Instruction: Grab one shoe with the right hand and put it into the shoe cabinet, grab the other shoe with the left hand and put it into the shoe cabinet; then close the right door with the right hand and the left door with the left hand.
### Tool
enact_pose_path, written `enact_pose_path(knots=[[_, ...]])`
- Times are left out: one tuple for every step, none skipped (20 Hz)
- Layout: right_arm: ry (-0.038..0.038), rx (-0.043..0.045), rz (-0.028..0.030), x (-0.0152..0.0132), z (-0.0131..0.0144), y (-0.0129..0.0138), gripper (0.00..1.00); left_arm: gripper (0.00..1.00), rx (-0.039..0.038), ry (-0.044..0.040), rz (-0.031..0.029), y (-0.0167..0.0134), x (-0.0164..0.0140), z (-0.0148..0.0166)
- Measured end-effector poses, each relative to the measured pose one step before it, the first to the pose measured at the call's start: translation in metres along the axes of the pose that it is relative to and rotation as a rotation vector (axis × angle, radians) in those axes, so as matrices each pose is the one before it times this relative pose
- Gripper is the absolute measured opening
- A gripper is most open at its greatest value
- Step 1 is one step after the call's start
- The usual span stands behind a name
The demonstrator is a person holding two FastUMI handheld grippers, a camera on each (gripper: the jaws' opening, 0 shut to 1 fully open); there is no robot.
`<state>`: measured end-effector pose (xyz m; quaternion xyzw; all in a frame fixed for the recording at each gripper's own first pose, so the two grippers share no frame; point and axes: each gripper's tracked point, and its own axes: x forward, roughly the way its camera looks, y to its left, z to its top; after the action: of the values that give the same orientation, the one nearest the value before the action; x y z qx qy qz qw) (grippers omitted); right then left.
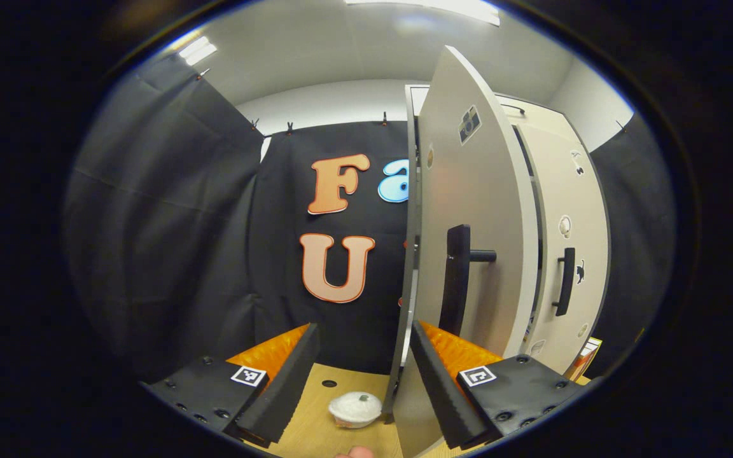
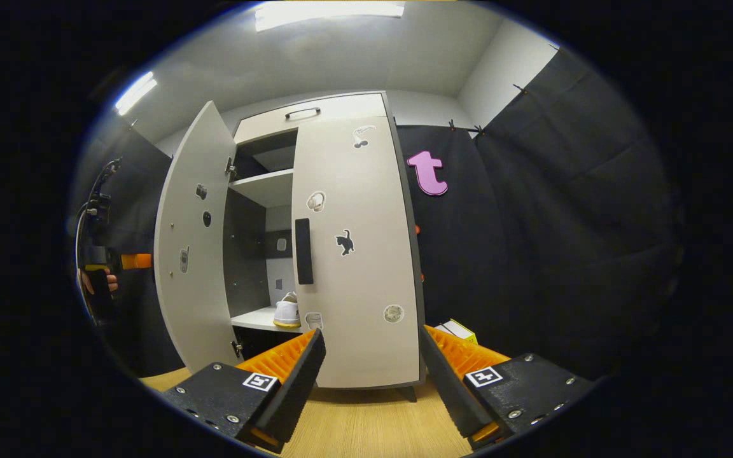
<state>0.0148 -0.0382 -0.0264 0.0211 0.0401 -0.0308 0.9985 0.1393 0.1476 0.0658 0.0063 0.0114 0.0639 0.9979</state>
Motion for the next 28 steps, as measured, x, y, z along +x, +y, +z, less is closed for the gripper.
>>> enact_pose_path(knots=[[0.00335,-0.00303,-0.00425,-0.00229,-0.00067,-0.00134,0.92,0.99,-0.01559,0.00630,-0.02360,-0.01057,0.00156,-0.00228],[0.00227,-0.00078,-0.00109,-0.00063,-0.00084,-0.00021,0.92,0.90,-0.01304,0.00961,-0.02677,-0.01051,0.00198,-0.00210],[0.00347,0.00058,0.00001,-0.00213,0.00014,-0.00066,0.92,0.99,-0.00671,0.00609,-0.03134,-0.01221,0.00337,-0.00147],[0.00477,0.00066,-0.00132,-0.00148,-0.00071,-0.00090,0.92,0.99,-0.00206,-0.00496,-0.02653,-0.01078,0.00545,0.00079],[0.00403,-0.00093,-0.00253,-0.00260,-0.00015,-0.00082,0.92,0.95,-0.00008,-0.00467,-0.01397,-0.00875,0.00604,0.00295],[0.00178,-0.00206,-0.00419,-0.00230,0.00011,-0.00150,0.92,0.94,0.00428,-0.00491,-0.01189,-0.00719,0.00460,0.00188],[-0.00079,-0.00314,-0.00476,-0.00330,0.00148,-0.00212,0.92,0.99,-0.00244,-0.00659,-0.01714,-0.01077,0.00492,0.00143],[0.00117,-0.00624,-0.00582,-0.00256,-0.00035,-0.00267,0.92,0.95,-0.01068,-0.00362,-0.02158,-0.00987,0.00333,0.00120],[0.00004,-0.00878,-0.00564,-0.00206,0.00060,-0.00229,0.92,0.96,-0.01475,-0.00190,-0.02990,-0.01044,0.00260,0.00034],[-0.00282,-0.00949,-0.00880,-0.00119,0.00081,-0.00322,0.92,0.93,-0.01479,0.00352,-0.01765,-0.00783,0.00129,-0.00088],[-0.00143,-0.00785,-0.00792,-0.00368,0.00138,-0.00310,0.92,0.93,-0.00799,0.00291,-0.01651,-0.00651,0.00198,-0.00066],[-0.00157,-0.00499,-0.00676,-0.00169,0.00062,-0.00258,0.92,0.93,-0.00306,0.00025,-0.01215,-0.00543,0.00225,-0.00016],[-0.00089,-0.00134,-0.00694,-0.00291,0.00078,-0.00306,0.92,0.93,0.00267,0.00196,-0.00875,-0.00627,0.00266,-0.00257],[-0.00024,0.00146,-0.00262,-0.00002,0.00035,-0.00072,0.92,0.99,0.00375,0.00434,-0.00676,-0.00561,0.00368,-0.00288],[0.00045,0.00165,-0.00129,-0.00195,0.00024,-0.00108,0.92,0.99,0.00205,0.00239,-0.01129,-0.00701,0.00400,-0.00221],[0.00115,-0.00014,-0.00014,-0.00011,-0.00022,-0.00082,0.92,0.96,0.00080,0.00308,-0.01171,-0.00723,0.00504,-0.00172],[0.00219,-0.00131,-0.00127,0.00067,0.00010,-0.00056,0.92,0.96,0.00084,0.00396,-0.00806,-0.00545,0.00590,-0.00185],[0.00085,-0.00087,-0.00106,0.00055,0.00013,-0.00061,0.92,0.96,0.00057,0.00501,-0.00728,-0.00440,0.00589,-0.00278],[0.00058,0.00097,-0.00052,0.00028,-0.00054,-0.00082,0.92,0.93,0.00182,0.00684,-0.00459,-0.00537,0.00591,-0.00311],[0.00122,0.00094,-0.00064,0.00028,-0.00011,-0.00004,0.92,0.99,0.00713,0.00508,0.00226,-0.00207,0.00685,-0.00200],[-0.00188,-0.00071,-0.00104,-0.00043,0.00122,-0.00021,0.92,0.96,0.00714,-0.00105,0.00476,-0.00094,0.00698,-0.00089],[-0.00035,-0.00188,-0.00185,0.00047,0.00039,-0.00079,0.92,0.96,0.00570,0.00285,0.00500,-0.00074,0.00717,-0.00198],[0.00171,-0.00155,-0.00058,0.00023,-0.00056,-0.00071,0.92,0.93,-0.00370,-0.00725,-0.00240,-0.00278,0.00477,-0.00016],[0.00136,-0.00140,-0.00198,0.00039,-0.00111,-0.00028,0.92,0.96,0.00001,0.00122,0.00085,-0.00127,0.00514,0.00010],[0.00143,0.00025,-0.00113,-0.00038,-0.00057,-0.00068,0.92,0.96,-0.00420,-0.00006,-0.00320,-0.00089,0.00368,-0.00011],[0.00128,0.00070,0.00053,0.00052,-0.00016,0.00031,0.92,0.96,-0.00527,0.00155,-0.00123,-0.00052,0.00320,-0.00095],[0.00077,-0.00017,-0.00105,-0.00029,0.00016,0.00009,0.92,0.96,-0.00513,0.00067,0.00037,-0.00105,0.00426,-0.00024],[-0.00061,-0.00150,-0.00018,0.00171,-0.00002,0.00012,0.92,0.96,-0.00470,0.00163,0.00278,-0.00120,0.00510,-0.00100]])
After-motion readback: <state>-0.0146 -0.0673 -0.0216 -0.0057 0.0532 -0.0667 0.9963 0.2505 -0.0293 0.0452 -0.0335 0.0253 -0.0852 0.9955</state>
